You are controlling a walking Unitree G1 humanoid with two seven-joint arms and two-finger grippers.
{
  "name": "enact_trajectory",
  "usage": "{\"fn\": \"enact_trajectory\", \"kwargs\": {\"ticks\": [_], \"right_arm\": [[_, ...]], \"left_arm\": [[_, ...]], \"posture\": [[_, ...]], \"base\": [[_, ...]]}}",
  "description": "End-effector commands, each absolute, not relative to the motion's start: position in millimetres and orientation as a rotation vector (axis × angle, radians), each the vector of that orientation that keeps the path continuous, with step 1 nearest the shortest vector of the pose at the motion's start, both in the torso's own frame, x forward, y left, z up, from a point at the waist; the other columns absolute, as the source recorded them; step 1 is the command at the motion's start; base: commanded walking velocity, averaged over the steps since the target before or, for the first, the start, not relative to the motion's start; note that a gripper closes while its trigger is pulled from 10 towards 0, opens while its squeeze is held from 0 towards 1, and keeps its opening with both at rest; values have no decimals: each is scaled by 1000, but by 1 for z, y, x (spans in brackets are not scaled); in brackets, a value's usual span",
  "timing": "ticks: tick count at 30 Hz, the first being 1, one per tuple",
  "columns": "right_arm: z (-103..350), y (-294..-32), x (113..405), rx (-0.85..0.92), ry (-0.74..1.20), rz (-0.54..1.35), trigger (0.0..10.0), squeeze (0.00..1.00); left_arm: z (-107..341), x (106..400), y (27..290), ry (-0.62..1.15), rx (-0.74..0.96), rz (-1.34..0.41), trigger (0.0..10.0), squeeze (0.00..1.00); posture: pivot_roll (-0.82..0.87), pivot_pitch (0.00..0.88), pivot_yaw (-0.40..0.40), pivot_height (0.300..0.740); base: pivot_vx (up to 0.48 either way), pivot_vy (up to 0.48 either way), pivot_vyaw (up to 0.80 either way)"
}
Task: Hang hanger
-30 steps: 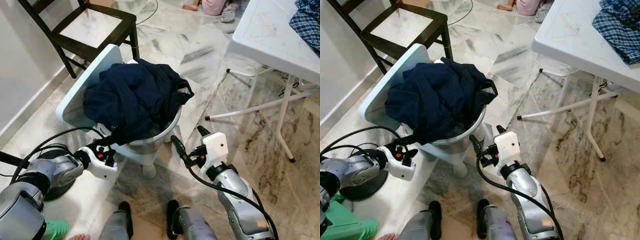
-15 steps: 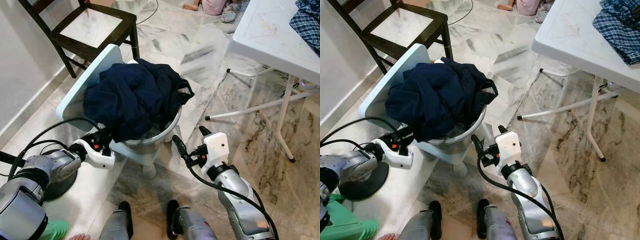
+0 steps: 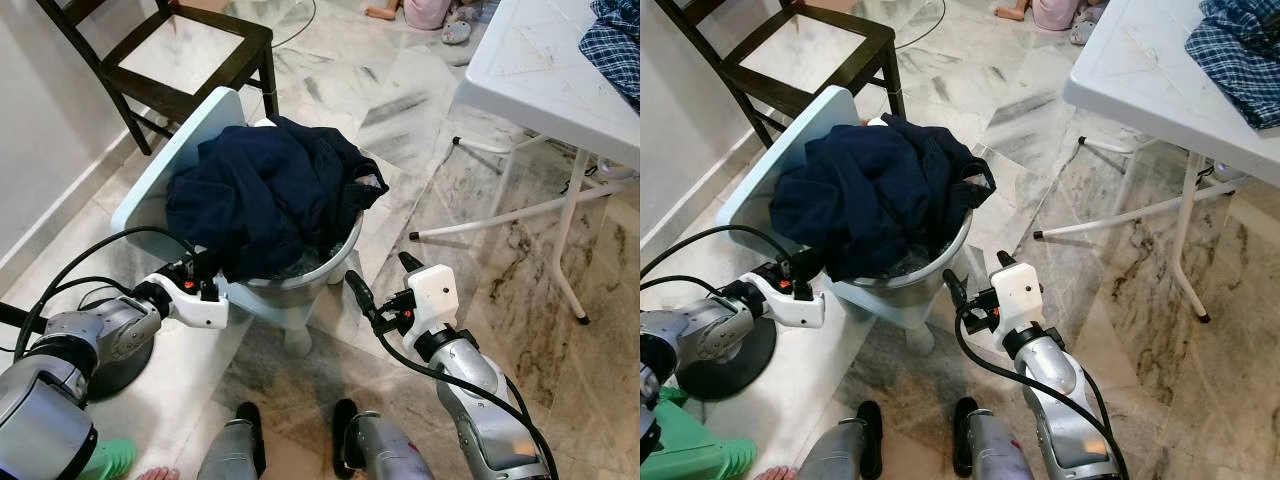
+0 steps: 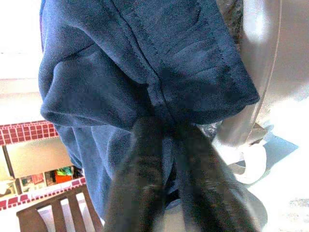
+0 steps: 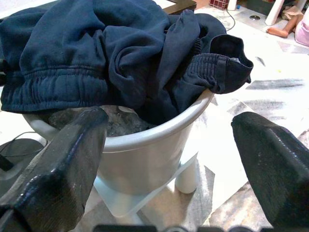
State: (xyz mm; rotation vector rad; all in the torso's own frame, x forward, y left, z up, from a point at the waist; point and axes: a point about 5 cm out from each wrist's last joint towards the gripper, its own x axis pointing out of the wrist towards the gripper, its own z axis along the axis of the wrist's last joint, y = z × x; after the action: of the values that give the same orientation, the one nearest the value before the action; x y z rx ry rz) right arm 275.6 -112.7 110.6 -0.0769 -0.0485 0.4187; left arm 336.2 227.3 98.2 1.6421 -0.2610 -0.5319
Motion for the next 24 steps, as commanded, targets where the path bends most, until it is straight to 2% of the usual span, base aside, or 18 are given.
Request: {"fn": "enact_trajectory", "kwargs": {"ticks": [1,14,17,23,24], "right_arm": [[108,-114,272,-78,-36,409,10000,0],[108,-115,273,-81,-36,402,10000,0],[108,-116,273,-83,-36,399,10000,0],[108,-116,273,-82,-34,395,10000,0],[108,-116,273,-82,-34,395,10000,0]], "left_arm": [[89,330,231,-218,1624,-549,0,0],[89,331,223,-220,1548,-534,0,0],[95,337,215,-227,1455,-490,0,0],[115,352,188,-264,1151,-369,0,0],[115,352,188,-264,1151,-369,0,0]], "posture": [[37,332,-53,740],[32,329,-53,740],[32,329,-53,740],[33,329,-51,740],[33,329,-51,740]], "base": [[0,0,0],[0,0,0],[0,0,0],[0,0,0],[0,0,0]]}}
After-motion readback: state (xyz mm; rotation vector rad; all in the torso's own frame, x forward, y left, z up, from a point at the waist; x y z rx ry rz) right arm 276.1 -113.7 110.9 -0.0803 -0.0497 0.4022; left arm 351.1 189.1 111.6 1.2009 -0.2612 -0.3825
